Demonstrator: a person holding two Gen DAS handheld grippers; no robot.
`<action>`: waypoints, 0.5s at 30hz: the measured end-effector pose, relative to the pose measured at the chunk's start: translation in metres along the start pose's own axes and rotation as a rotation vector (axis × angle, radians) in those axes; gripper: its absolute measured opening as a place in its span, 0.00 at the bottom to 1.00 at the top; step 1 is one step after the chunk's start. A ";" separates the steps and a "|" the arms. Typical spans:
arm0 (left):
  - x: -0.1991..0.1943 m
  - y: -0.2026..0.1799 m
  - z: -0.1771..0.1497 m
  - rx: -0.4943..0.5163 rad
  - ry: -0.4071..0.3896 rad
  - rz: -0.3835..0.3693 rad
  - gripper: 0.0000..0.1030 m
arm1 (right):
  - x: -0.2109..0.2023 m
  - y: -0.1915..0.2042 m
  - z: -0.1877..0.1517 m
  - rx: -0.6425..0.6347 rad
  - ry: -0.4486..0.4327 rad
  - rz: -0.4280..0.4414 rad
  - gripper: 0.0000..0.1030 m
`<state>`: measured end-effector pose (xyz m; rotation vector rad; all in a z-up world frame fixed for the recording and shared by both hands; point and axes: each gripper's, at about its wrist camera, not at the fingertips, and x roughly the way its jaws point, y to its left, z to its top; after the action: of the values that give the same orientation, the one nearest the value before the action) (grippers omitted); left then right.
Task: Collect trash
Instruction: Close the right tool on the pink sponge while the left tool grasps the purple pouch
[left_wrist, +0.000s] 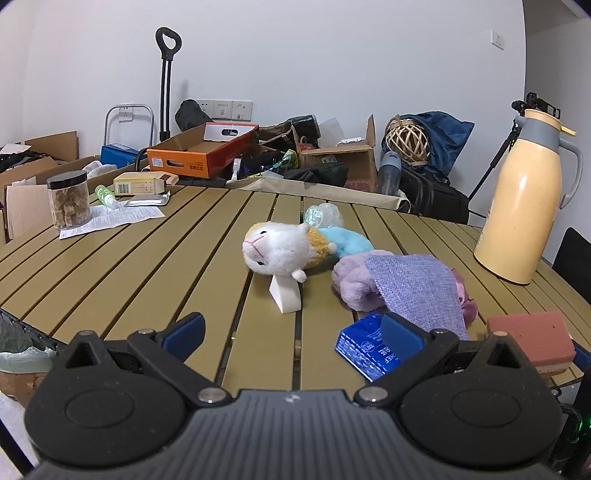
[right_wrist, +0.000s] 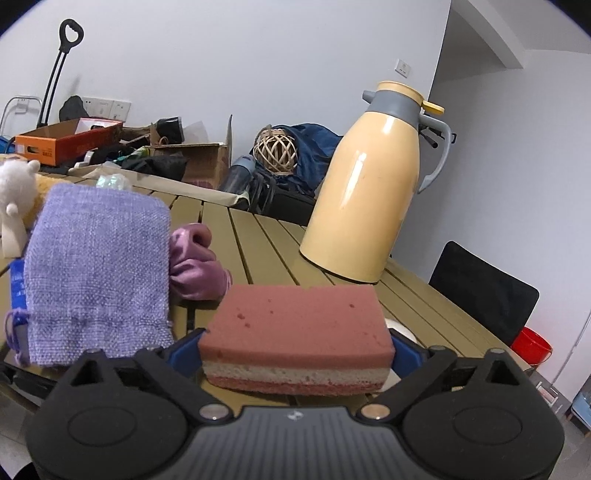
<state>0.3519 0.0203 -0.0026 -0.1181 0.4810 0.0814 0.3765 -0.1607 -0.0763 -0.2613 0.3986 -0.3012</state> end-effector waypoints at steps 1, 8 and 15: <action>0.000 0.000 0.000 0.000 0.000 -0.001 1.00 | 0.000 0.000 0.000 -0.003 -0.001 -0.001 0.95; 0.000 -0.010 0.002 0.000 0.001 -0.020 1.00 | -0.010 -0.010 0.001 0.034 -0.043 0.025 0.95; 0.010 -0.035 0.003 0.007 0.008 -0.037 1.00 | -0.023 -0.038 0.003 0.129 -0.108 0.063 0.95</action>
<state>0.3657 -0.0133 -0.0008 -0.1201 0.4867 0.0428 0.3488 -0.1873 -0.0540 -0.1374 0.2790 -0.2483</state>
